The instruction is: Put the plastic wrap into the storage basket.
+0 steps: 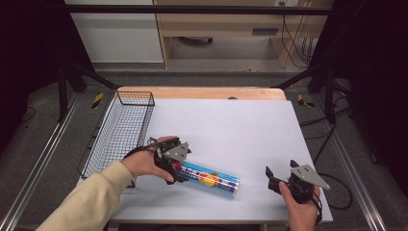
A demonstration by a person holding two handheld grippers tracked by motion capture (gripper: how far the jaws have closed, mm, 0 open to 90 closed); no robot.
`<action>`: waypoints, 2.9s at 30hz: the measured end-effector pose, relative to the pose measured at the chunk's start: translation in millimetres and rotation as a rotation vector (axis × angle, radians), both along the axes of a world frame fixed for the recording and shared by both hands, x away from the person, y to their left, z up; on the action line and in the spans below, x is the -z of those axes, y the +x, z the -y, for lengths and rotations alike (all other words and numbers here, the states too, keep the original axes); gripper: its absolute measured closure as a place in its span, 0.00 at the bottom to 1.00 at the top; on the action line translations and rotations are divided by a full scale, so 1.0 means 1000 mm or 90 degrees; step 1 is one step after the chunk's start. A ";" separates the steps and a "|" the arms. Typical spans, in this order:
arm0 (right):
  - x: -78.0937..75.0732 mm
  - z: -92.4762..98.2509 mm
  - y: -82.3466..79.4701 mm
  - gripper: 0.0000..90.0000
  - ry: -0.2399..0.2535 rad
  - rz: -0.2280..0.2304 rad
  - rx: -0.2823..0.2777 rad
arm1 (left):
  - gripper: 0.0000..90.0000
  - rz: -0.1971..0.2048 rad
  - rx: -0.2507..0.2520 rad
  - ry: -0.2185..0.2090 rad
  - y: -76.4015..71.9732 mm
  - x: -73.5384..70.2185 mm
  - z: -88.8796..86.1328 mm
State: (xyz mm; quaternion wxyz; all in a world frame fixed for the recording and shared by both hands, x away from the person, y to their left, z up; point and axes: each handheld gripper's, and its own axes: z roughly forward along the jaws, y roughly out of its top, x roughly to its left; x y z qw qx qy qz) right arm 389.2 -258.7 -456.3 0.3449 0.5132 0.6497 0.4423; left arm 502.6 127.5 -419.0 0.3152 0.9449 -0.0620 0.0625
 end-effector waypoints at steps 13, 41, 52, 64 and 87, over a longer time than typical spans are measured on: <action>0.000 -0.003 0.001 0.12 -0.010 -0.003 -0.007 | 0.13 -0.008 0.008 0.057 0.006 0.017 0.008; 0.001 -0.005 0.002 0.11 -0.010 -0.011 -0.015 | 0.23 -0.012 0.029 0.088 0.004 0.030 0.015; 0.001 -0.005 0.002 0.11 -0.004 -0.013 -0.016 | 0.26 -0.011 0.030 0.092 0.005 0.031 0.017; 0.001 -0.003 0.002 0.11 -0.005 -0.012 -0.013 | 0.28 -0.007 0.028 0.099 0.005 0.031 0.019; 0.001 -0.003 0.002 0.12 -0.001 -0.015 -0.010 | 0.29 -0.001 0.027 0.130 0.004 0.032 0.024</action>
